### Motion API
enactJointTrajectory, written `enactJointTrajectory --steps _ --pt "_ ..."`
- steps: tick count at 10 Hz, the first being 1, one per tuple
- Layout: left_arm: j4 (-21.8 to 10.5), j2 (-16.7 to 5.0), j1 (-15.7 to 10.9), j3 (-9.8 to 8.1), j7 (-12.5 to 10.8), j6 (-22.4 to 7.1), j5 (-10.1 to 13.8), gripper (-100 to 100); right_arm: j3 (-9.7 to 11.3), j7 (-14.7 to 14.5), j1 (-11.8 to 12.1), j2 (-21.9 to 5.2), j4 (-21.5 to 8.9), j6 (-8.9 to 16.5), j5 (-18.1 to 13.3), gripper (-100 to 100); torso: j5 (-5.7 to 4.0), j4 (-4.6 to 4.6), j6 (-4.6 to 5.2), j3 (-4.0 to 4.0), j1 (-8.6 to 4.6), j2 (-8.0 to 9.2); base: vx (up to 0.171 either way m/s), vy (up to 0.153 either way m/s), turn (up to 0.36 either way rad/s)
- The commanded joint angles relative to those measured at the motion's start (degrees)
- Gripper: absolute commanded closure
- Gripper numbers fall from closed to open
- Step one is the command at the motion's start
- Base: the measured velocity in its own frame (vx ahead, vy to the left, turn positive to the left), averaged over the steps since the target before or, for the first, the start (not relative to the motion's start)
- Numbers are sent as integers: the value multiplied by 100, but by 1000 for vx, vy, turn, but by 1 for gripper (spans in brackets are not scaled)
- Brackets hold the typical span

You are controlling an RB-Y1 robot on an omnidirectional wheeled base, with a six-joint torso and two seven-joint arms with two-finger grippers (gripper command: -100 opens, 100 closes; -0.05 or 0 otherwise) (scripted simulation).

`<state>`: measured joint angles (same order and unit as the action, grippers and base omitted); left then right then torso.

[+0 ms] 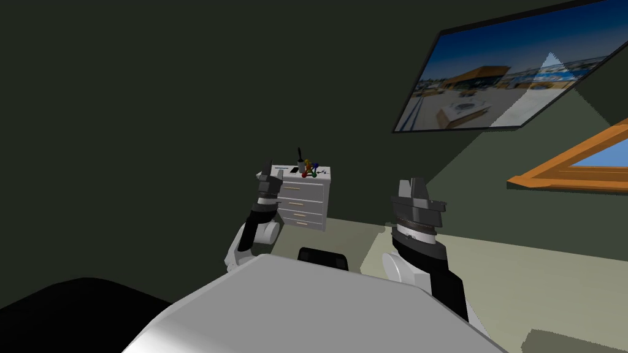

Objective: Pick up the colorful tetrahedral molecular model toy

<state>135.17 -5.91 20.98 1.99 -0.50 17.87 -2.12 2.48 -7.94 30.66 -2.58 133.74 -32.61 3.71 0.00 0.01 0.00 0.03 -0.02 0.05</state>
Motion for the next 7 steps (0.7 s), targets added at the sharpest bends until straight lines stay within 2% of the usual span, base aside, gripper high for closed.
enactJointTrajectory --steps 1,2,3,5,6,7 --pt "27 -53 -177 4 -73 -286 -5 -100 0 0 0 0 0 0 0 0 0 0 0 0 0 0 -22 -5 17" --pt "27 -53 -177 4 -73 -387 -5 -100 0 0 0 0 0 0 0 0 0 0 0 1 0 2 -19 -5 7" --pt "38 -96 -353 3 -138 -570 -9 -100 0 0 0 0 0 0 0 0 0 0 0 1 0 1 -23 -6 12" --pt "38 -96 -353 3 -138 -726 -9 -100 0 0 0 0 0 0 0 0 0 0 0 0 0 0 -12 -4 1" --pt "47 -138 -541 2 -204 -960 -13 -100 0 0 0 0 0 0 0 0 0 0 0 -1 1 -2 -14 -2 10" --pt "47 -138 -541 2 -204 -1089 -13 -100 0 0 0 0 0 0 0 0 0 0 0 -1 1 -2 -16 -2 3"
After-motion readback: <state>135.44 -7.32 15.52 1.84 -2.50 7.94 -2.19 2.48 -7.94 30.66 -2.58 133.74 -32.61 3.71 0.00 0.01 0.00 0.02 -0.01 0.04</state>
